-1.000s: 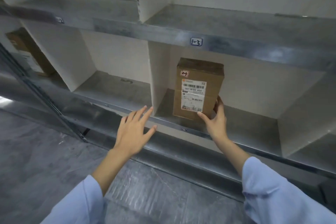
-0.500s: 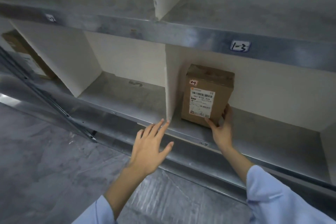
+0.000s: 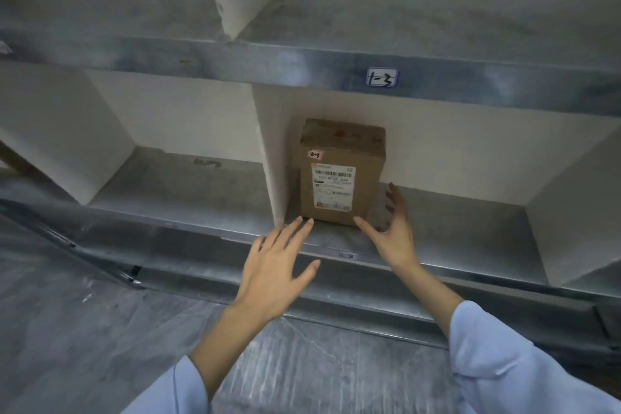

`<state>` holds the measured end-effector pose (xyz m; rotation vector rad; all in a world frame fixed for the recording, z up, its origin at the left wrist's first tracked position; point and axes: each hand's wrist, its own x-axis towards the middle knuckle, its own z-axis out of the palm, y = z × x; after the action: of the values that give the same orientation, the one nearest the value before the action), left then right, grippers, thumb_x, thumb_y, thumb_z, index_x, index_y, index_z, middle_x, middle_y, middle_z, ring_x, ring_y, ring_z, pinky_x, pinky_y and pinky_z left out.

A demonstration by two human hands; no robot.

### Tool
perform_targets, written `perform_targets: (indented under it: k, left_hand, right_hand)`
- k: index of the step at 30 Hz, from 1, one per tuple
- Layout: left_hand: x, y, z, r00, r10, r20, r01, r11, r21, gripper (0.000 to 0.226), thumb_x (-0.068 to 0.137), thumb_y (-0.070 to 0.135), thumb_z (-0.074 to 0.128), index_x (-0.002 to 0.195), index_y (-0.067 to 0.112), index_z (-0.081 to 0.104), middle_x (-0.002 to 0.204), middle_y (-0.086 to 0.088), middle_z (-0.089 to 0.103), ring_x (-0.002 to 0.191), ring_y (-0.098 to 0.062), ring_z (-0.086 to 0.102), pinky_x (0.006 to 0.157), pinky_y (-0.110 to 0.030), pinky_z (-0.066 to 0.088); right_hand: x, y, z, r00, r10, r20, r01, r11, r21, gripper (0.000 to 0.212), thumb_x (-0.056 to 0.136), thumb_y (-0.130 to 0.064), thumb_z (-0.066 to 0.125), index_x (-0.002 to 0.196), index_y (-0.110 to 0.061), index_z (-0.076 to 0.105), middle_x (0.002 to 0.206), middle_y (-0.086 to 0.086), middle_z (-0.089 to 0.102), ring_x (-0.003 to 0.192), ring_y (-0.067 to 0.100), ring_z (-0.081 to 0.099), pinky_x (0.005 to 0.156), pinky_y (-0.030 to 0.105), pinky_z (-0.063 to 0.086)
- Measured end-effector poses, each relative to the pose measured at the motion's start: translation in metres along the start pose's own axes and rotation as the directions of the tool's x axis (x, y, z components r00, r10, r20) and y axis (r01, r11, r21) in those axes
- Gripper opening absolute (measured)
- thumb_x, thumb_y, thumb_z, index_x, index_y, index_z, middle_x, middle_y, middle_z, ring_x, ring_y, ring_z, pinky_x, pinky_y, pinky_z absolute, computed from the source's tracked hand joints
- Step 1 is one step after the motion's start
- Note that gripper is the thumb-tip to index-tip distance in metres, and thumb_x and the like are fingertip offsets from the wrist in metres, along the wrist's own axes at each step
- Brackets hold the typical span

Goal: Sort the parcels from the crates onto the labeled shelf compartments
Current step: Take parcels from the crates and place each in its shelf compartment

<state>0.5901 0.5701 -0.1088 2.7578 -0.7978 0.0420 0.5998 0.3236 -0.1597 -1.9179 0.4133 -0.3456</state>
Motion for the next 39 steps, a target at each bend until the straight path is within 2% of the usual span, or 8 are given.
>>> perform_targets:
  k: [4,10,17,21,26,36,39]
  left_hand:
    - [0.019,0.029,-0.006,0.995,0.098,0.005,-0.098,0.995,0.012,0.069,0.093,0.063,0.026,0.155,0.031,0.021,0.158,0.008,0.029,0.141,-0.015,0.032,0.109,-0.031,0.028]
    - [0.054,0.099,-0.019,0.971,0.238,0.016,-0.239,0.970,0.050,0.074,0.090,0.067,0.019,0.155,0.032,0.022,0.159,0.003,0.029,0.141,-0.021,0.034,0.109,-0.037,0.029]
    - [0.071,0.217,-0.018,0.885,0.461,0.063,-0.463,0.885,0.040,0.077,0.087,0.070,0.015,0.156,0.035,0.016,0.162,0.004,0.021,0.143,-0.022,0.029,0.112,-0.041,0.026]
    - [0.064,0.298,-0.011,0.796,0.602,0.067,-0.604,0.797,0.017,0.081,0.084,0.071,0.009,0.156,0.033,0.016,0.162,0.005,0.020,0.142,-0.022,0.031,0.111,-0.041,0.028]
    - [0.031,0.404,-0.005,0.683,0.729,0.050,-0.729,0.684,-0.012,0.082,0.084,0.071,0.004,0.156,0.034,0.010,0.164,0.005,0.015,0.145,-0.021,0.026,0.112,-0.040,0.025]
    - [-0.068,0.610,0.008,0.499,0.866,-0.026,-0.862,0.494,-0.115,0.079,0.087,0.072,0.012,0.156,0.033,0.017,0.162,0.005,0.022,0.144,-0.021,0.028,0.111,-0.042,0.028]
    - [-0.091,0.661,0.012,0.445,0.893,-0.064,-0.890,0.434,-0.140,0.072,0.093,0.070,0.025,0.156,0.036,0.014,0.162,0.007,0.020,0.144,-0.019,0.026,0.113,-0.042,0.026]
  right_hand:
    - [-0.021,-0.015,-0.037,0.999,-0.030,-0.030,0.023,0.976,-0.217,0.094,0.080,-0.065,0.066,0.153,-0.044,0.011,0.160,-0.008,0.026,0.145,0.018,0.030,0.111,0.044,0.037]
    - [-0.056,-0.036,-0.114,0.993,-0.065,-0.094,-0.004,0.802,-0.598,0.086,0.086,-0.074,0.047,0.155,-0.041,0.007,0.164,-0.004,0.016,0.145,0.026,0.026,0.106,0.048,0.040]
    - [-0.125,-0.035,-0.230,0.976,0.023,-0.215,-0.186,0.592,-0.784,0.083,0.083,-0.081,0.018,0.155,-0.043,0.003,0.166,-0.006,0.008,0.149,0.029,0.019,0.111,0.049,0.034]
    - [-0.178,-0.035,-0.300,0.938,0.083,-0.336,-0.330,0.501,-0.800,0.079,0.091,-0.075,0.031,0.156,-0.041,0.004,0.166,-0.006,0.004,0.150,0.028,0.013,0.113,0.050,0.030]
    - [-0.253,-0.032,-0.386,0.871,0.110,-0.479,-0.475,0.440,-0.762,0.077,0.093,-0.073,0.032,0.157,-0.040,0.005,0.166,-0.005,0.006,0.150,0.029,0.015,0.113,0.049,0.030]
    - [-0.412,-0.027,-0.540,0.727,0.092,-0.681,-0.651,0.408,-0.640,0.076,0.093,-0.071,0.033,0.157,-0.039,0.006,0.166,-0.004,0.009,0.151,0.026,0.010,0.116,0.048,0.025]
    - [-0.451,-0.019,-0.577,0.685,0.089,-0.723,-0.692,0.390,-0.607,0.076,0.093,-0.072,0.032,0.157,-0.038,0.007,0.166,-0.003,0.010,0.151,0.026,0.012,0.118,0.048,0.028]
